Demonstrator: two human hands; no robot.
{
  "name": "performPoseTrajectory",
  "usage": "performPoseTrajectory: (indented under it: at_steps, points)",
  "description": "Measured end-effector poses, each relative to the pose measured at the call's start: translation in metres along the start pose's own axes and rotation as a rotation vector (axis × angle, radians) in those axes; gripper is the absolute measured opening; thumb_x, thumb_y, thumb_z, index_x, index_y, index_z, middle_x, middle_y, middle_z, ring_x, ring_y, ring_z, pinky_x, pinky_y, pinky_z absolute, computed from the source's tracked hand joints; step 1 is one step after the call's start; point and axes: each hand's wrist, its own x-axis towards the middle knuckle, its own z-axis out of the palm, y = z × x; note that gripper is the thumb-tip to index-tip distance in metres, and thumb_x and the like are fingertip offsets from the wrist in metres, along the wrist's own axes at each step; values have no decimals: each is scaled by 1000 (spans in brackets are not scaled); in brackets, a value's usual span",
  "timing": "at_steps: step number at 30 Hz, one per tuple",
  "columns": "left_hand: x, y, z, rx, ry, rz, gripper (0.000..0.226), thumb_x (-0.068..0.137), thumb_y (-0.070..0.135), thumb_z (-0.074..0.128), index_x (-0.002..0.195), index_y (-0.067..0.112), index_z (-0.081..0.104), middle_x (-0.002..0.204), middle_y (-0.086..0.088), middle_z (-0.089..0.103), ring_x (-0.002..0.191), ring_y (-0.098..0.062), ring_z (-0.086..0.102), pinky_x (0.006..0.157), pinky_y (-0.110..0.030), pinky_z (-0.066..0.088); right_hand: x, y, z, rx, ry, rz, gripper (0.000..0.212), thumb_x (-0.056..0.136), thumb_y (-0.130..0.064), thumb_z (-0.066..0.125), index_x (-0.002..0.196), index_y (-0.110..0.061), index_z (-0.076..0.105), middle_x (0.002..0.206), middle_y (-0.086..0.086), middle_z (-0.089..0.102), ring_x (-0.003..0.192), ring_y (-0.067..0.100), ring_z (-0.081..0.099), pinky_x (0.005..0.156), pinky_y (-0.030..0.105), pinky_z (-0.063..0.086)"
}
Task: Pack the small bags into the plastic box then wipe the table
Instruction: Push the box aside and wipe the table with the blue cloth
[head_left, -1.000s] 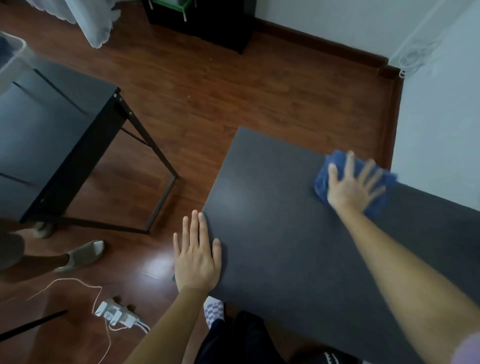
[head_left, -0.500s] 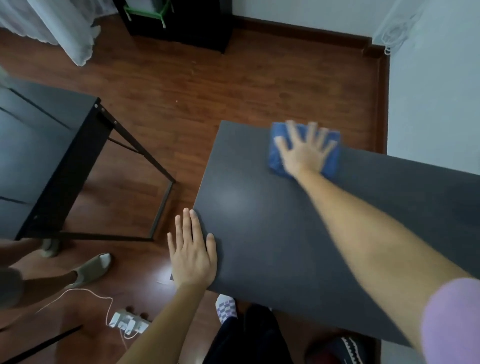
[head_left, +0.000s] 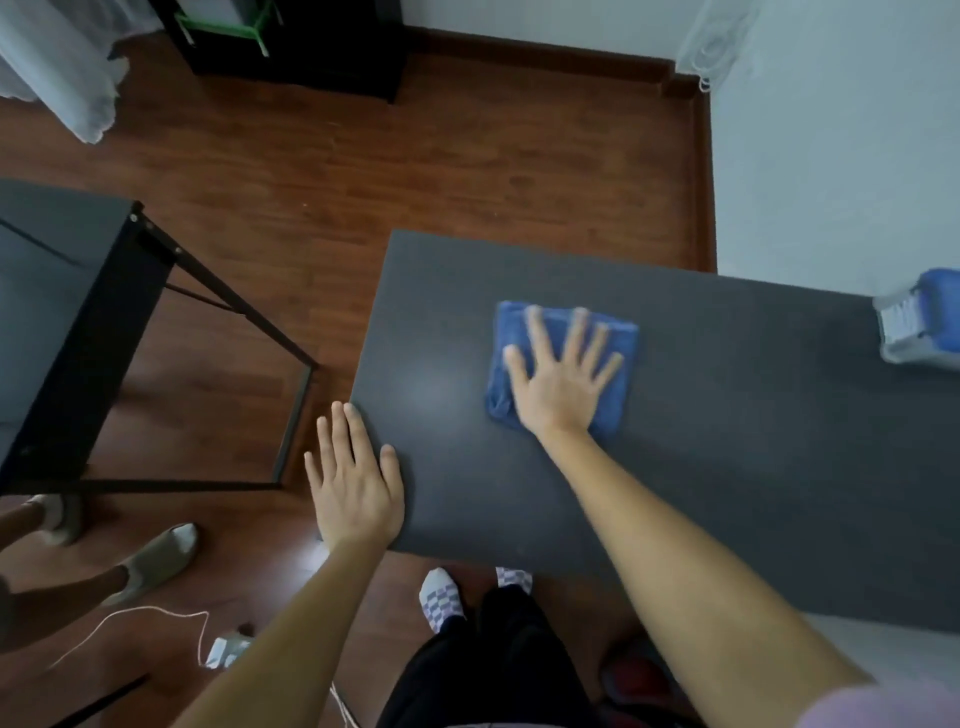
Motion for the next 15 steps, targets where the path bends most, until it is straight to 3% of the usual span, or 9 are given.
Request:
performPoseTrajectory:
  at_steps: [1,2,5,7,9,12,15]
  points:
    - [-1,0,0,0,4,2,66,96,42,19,153,12,9,162,-7,15,150,-27,9,118,-54,19,-14,5,1,39,22,150,61,94,-64,31,151,-47,18,164,14,11,150,43,5,116,68,7]
    - [-1,0,1,2,9,5,66,96,41,21,153,12,9,162,-7,15,150,-27,10,118,-54,19,-38,6,4,46,64,154,61,94,-63,33,151,-47,19,164,15,13,150,44,8,116,68,8]
    - [-1,-3,2,-12,8,8,64,97,39,24,153,12,7,162,-8,15,150,-26,9,118,-54,17,-142,11,21,-6,37,-319,60,94,-65,36,150,-48,22,164,10,15,151,40,11,116,66,12]
    - [-1,-3,4,-17,10,7,64,99,38,26,153,13,5,162,-8,14,150,-26,7,119,-54,15,-175,55,23,-54,29,-407,62,92,-69,36,149,-49,22,165,7,14,151,37,12,114,66,18]
    - [-1,-3,5,-12,11,11,64,99,38,27,153,12,4,162,-8,13,150,-26,7,119,-55,15,-176,123,5,-112,43,-183,62,92,-68,33,149,-50,20,165,7,16,150,38,15,115,66,18]
    - [0,-1,3,-5,2,10,64,98,37,29,153,11,6,162,-8,12,150,-27,6,118,-57,13,-168,210,-30,-90,57,341,68,87,-71,24,150,-45,23,163,14,18,148,44,17,112,70,18]
    - [0,3,1,18,-12,-3,64,98,35,30,153,10,9,162,-9,12,150,-28,5,116,-60,9,-142,198,-43,137,155,768,70,89,-70,17,152,-40,24,162,20,13,147,50,9,111,74,8]
